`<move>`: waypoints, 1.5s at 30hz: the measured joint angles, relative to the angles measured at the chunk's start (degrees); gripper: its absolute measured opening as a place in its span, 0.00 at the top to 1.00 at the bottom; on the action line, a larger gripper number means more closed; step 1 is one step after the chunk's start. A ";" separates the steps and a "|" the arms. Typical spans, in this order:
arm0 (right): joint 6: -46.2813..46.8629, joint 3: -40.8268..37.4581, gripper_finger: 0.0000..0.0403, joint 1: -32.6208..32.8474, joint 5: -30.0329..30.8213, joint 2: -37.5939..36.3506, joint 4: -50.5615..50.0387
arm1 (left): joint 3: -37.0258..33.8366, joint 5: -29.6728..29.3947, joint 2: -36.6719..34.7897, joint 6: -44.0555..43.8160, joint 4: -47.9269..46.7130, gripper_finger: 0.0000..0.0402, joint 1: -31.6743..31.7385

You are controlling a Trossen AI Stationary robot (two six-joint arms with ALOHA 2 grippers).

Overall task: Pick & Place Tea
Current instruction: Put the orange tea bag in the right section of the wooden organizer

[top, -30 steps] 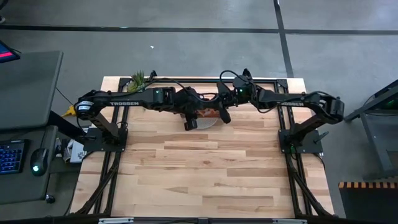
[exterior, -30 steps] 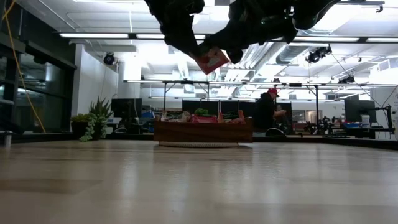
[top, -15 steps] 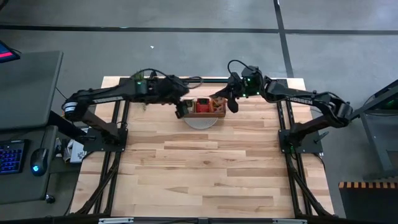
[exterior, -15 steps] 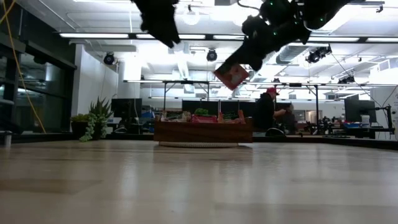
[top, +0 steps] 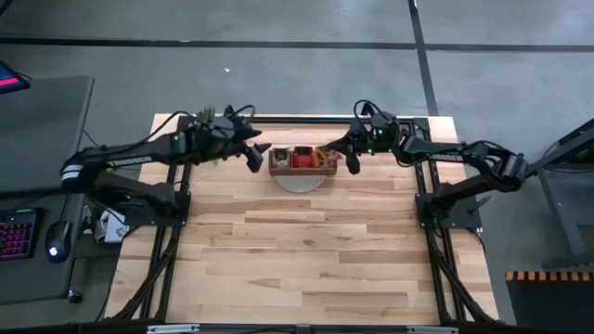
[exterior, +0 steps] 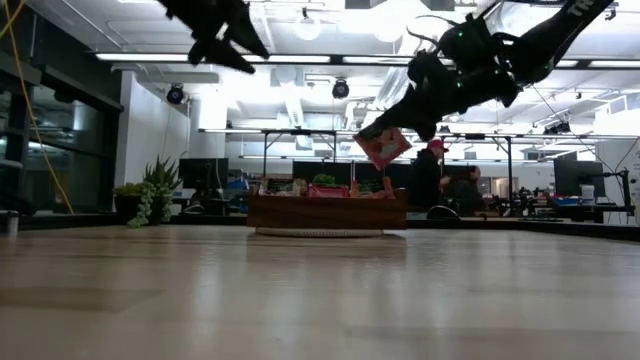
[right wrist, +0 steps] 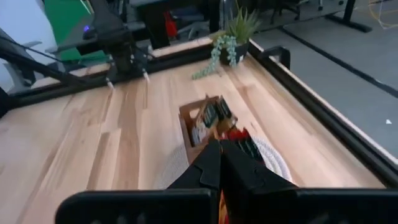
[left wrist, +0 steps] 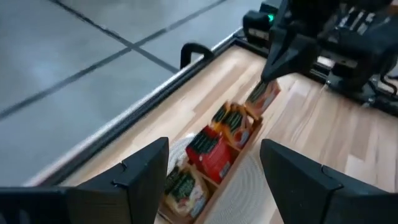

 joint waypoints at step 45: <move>5.16 0.30 0.99 -1.00 1.99 18.73 12.10 | -9.16 0.10 -7.64 -5.35 9.54 0.38 0.00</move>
